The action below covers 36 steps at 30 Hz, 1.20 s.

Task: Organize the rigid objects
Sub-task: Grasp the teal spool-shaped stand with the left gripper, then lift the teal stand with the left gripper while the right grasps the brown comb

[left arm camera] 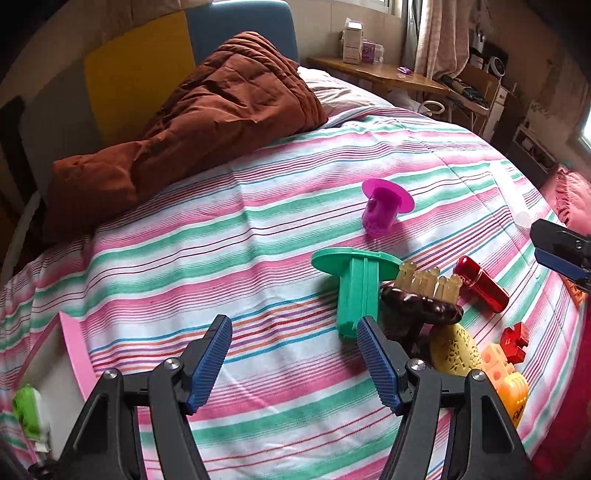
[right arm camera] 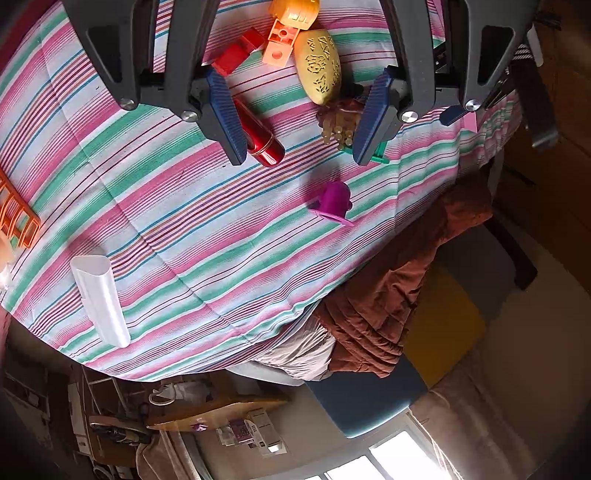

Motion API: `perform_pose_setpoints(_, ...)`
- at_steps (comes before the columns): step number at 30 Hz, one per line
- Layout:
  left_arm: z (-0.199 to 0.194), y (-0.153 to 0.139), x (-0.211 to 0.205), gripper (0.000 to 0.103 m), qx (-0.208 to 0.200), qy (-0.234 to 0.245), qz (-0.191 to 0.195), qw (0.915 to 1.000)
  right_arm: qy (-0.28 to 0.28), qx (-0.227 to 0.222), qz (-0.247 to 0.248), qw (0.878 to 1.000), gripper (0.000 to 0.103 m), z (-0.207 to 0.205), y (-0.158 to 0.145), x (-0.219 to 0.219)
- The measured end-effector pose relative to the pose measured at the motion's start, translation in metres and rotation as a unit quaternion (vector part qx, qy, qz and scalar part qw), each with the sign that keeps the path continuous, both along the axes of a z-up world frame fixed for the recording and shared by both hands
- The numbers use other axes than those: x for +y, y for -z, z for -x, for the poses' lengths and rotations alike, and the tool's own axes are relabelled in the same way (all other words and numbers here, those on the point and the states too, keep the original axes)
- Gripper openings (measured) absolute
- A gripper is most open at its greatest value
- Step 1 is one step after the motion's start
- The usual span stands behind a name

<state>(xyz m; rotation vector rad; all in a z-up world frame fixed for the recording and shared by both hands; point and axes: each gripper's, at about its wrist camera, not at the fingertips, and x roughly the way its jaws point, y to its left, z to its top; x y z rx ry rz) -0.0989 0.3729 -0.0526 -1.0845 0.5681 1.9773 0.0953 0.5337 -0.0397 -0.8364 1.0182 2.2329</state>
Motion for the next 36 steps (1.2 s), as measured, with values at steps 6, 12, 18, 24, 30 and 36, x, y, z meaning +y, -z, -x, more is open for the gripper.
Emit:
perform_pose_setpoints(6,0.000,0.006,0.027,0.066,-0.014,0.035,-0.010,0.9992,0.003,0.001,0.017,1.000,0.061,0.001,0.005,0.004)
perform_pose_setpoints(12,0.011,0.027,0.049,0.065,-0.027,0.051,0.015,0.9982,0.004,0.003,0.016,1.000,0.061,0.001,0.004,0.003)
perform_pose_setpoints(18,0.018,0.040,0.034,0.030,-0.035,0.010,0.008,0.9993,0.013,0.003,0.014,1.000,0.061,-0.001,0.004,0.006)
perform_pose_setpoints(24,0.002,0.039,0.002,0.030,-0.033,-0.032,0.007,0.9989,0.022,0.001,0.020,1.000,0.061,-0.005,0.006,0.010)
perform_pose_setpoints(30,-0.039,0.040,-0.045,0.030,-0.026,-0.056,-0.014,0.9980,0.016,0.009,0.027,0.999,0.061,-0.006,0.007,0.010)
perform_pose_setpoints(36,-0.079,0.041,-0.089,0.030,-0.007,-0.065,-0.038,0.9971,-0.040,0.034,0.035,0.998,0.060,0.003,0.004,-0.002)
